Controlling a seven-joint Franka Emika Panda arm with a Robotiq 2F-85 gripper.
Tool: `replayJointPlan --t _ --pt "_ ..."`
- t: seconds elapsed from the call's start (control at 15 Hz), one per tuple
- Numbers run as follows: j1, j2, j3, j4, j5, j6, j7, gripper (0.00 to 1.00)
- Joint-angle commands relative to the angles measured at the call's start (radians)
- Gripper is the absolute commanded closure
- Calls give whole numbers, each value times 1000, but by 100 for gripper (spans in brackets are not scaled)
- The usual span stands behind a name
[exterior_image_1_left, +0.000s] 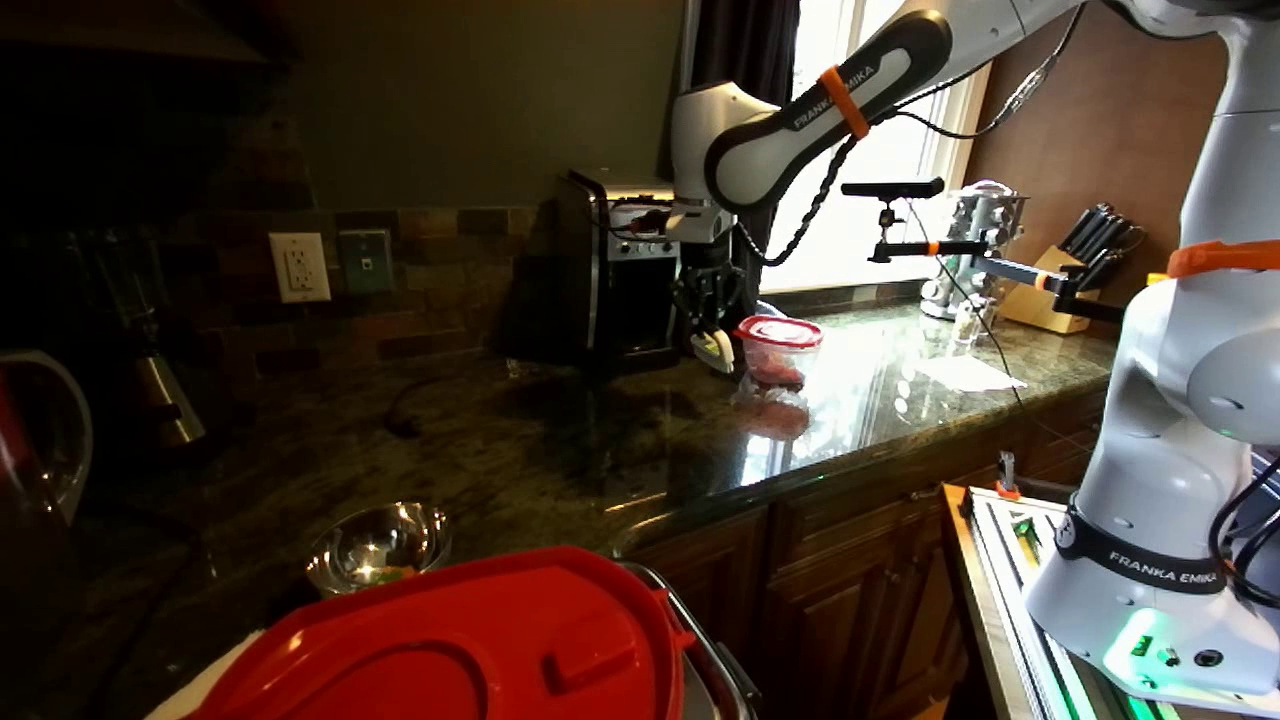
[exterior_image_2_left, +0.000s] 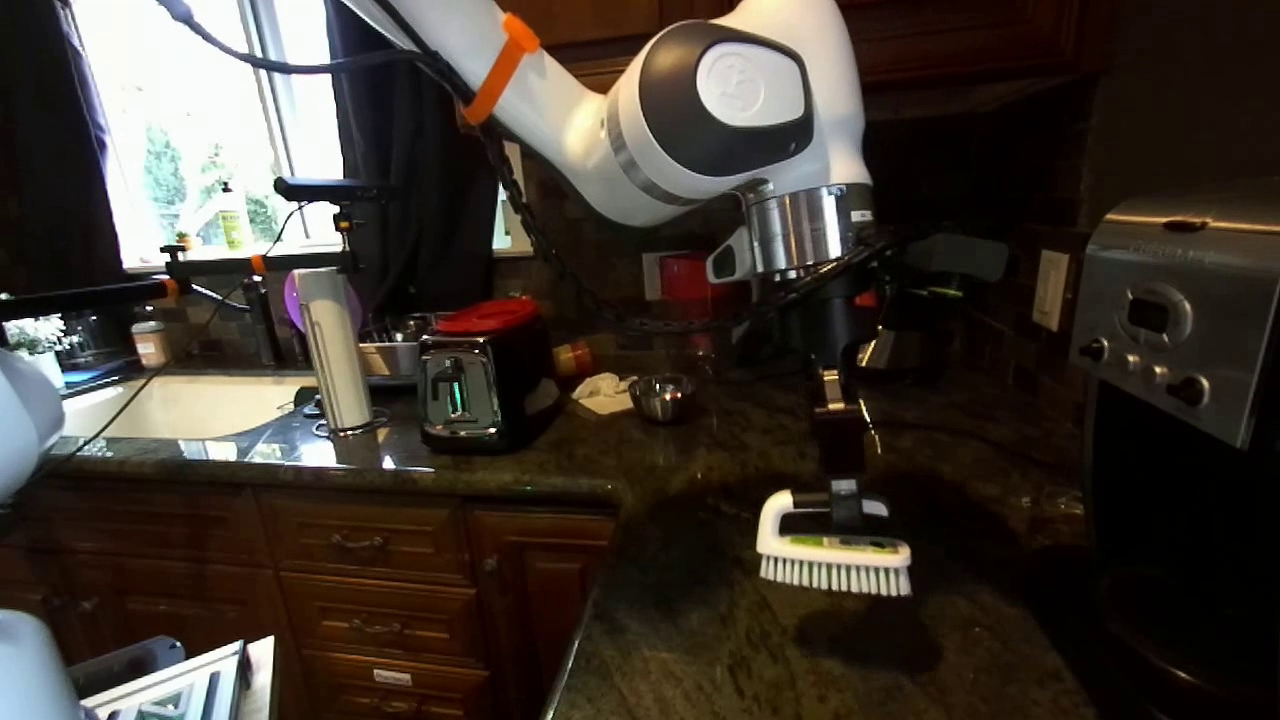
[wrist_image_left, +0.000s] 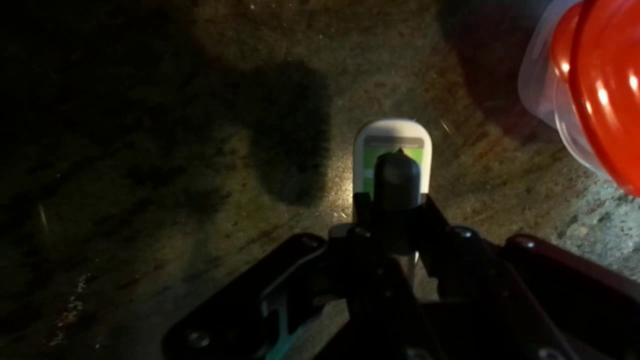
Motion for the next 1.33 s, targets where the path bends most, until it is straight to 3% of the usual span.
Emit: replayJointPlan --t 0.0,0.07,0.2,0.33,0.47,0.53,0.6,1.27 --pt "15 0 -15 2 -4 3 -7 77" --pt "14 0 -16 2 -6 3 -13 94" --pt "21 52 -12 55 -71 -23 12 94" --pt "28 90 -7 100 -113 -105 -53 94" --pt "30 129 2 143 -62 -156 -164 94" --pt "30 78 -6 83 -83 -106 -75 94" --pt "33 92 -4 95 -81 -111 -83 77" --pt "32 91 -6 95 -81 -111 -80 77"
